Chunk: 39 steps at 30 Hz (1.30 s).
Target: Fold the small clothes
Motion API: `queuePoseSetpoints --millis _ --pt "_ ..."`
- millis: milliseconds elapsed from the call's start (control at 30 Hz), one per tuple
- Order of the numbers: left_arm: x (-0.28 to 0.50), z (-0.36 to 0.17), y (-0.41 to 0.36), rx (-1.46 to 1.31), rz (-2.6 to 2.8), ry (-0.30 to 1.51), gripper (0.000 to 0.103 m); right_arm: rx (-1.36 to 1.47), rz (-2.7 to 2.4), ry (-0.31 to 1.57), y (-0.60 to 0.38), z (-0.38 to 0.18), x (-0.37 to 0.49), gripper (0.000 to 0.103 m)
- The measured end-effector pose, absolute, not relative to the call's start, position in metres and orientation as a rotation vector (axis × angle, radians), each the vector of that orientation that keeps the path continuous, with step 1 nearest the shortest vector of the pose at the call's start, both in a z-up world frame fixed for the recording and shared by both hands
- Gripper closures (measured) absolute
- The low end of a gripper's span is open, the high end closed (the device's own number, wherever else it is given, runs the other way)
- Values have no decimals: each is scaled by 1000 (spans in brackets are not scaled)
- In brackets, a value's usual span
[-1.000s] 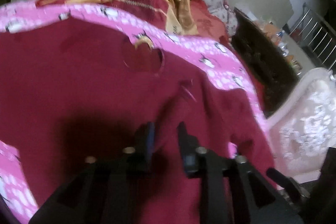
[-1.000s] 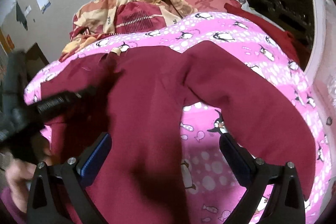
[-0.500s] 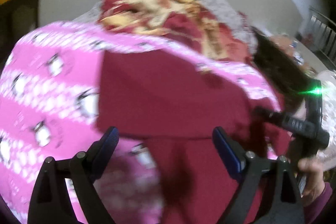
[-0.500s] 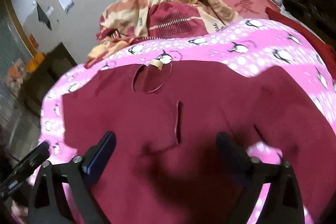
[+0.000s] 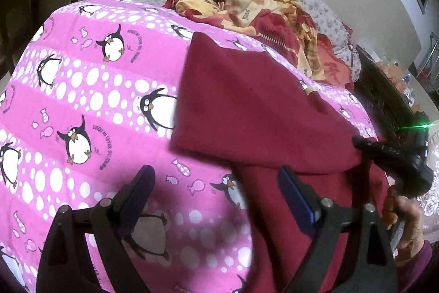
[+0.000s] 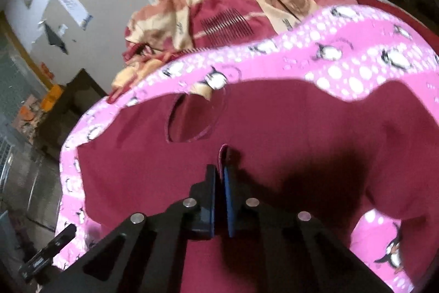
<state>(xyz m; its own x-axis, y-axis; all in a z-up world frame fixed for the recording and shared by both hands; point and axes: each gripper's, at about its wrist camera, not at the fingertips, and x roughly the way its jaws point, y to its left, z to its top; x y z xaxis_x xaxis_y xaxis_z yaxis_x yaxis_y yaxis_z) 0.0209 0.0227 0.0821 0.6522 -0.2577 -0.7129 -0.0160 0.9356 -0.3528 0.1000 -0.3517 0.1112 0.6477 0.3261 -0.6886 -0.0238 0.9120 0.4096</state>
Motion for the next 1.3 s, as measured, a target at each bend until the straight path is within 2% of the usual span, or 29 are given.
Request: queuePoseSetpoints --millis 200,400,633,700,767,800,900,1067,1200,1233,1300 --pt "19 81 27 -348 -132 853 13 349 7 778 -377 132 95 97" --pt "17 78 22 -306 -143 871 13 312 -213 797 -405 120 99 97" --pt "26 68 15 -264 -126 903 13 387 -60 792 -401 126 82 96" --pt "29 66 15 -257 -114 911 13 355 31 799 -382 133 75 83" --pt "32 63 15 -255 -104 924 13 314 123 801 -362 136 65 33" --pt "33 63 16 -261 -103 927 13 287 131 790 -355 137 61 28" --pt "32 63 19 -278 -102 922 13 194 56 780 -351 134 60 27" --pt "32 60 18 -262 -102 929 13 302 -33 834 -386 115 86 27" --pt "34 57 16 -262 -106 944 13 273 -16 852 -387 107 109 29" --pt "35 57 15 -259 -104 946 13 259 -19 868 -387 103 113 34" --pt "36 56 15 -259 -104 949 13 230 -27 900 -386 95 121 59"
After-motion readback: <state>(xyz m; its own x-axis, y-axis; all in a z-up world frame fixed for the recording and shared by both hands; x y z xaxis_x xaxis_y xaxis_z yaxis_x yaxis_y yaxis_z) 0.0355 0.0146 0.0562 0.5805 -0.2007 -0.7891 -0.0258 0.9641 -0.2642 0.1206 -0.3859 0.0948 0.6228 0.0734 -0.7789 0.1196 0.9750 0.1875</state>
